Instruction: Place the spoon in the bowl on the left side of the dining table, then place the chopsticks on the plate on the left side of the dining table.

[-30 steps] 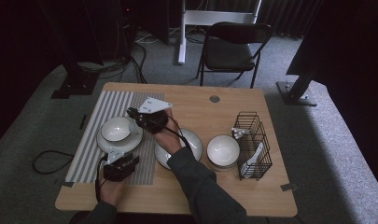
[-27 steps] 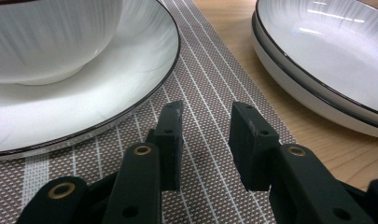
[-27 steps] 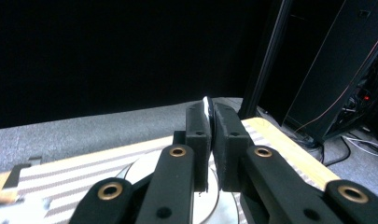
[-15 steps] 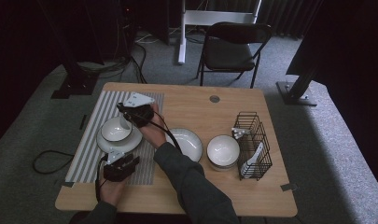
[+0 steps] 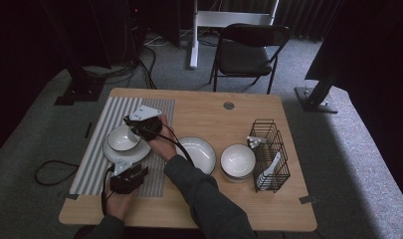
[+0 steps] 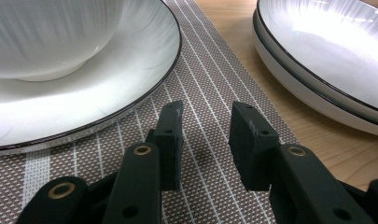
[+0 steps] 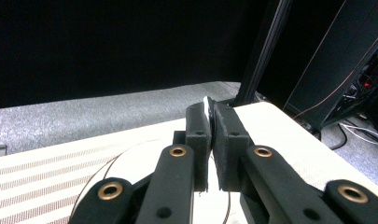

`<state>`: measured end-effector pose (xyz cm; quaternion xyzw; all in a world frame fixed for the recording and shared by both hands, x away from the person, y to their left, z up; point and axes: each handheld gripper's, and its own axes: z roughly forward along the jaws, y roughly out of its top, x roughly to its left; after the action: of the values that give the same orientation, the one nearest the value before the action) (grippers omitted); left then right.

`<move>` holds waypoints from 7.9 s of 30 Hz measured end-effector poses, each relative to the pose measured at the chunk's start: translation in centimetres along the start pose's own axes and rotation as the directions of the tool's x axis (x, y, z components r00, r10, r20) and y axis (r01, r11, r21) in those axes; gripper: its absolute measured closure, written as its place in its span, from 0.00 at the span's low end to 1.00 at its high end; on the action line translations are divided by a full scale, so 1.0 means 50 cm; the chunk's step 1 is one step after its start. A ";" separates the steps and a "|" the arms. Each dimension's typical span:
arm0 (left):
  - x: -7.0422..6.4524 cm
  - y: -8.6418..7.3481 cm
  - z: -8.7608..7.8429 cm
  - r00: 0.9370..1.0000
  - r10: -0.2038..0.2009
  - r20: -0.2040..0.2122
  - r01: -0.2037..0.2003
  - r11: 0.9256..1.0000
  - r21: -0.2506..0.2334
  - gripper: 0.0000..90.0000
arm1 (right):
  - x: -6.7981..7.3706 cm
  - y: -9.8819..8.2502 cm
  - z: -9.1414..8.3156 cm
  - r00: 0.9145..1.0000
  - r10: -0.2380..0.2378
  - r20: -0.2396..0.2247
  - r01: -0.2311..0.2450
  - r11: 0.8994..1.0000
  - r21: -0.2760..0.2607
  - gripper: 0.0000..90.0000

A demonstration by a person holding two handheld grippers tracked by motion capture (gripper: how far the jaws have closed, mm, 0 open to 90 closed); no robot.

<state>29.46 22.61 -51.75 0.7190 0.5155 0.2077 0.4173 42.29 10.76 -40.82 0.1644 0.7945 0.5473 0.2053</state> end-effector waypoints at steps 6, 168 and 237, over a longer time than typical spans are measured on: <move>0.001 0.000 0.000 1.000 -0.002 0.001 0.002 1.000 0.001 0.73 | 0.009 -0.021 0.003 1.000 -0.029 0.005 0.029 0.999 0.029 0.95; -0.438 0.348 0.168 0.715 0.441 0.542 -0.352 0.897 -0.266 0.72 | 0.077 -0.413 -0.535 0.950 0.201 0.238 -0.263 0.927 0.269 0.61; -0.391 0.440 0.120 0.792 0.424 0.440 -0.252 0.883 -0.397 0.94 | 0.069 -0.374 -0.555 0.953 0.175 0.248 -0.232 0.946 0.225 0.60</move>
<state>38.85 -0.25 -34.63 0.7524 0.2058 0.1603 0.6049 24.58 -16.31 -50.07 0.3316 0.8076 0.4384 0.2137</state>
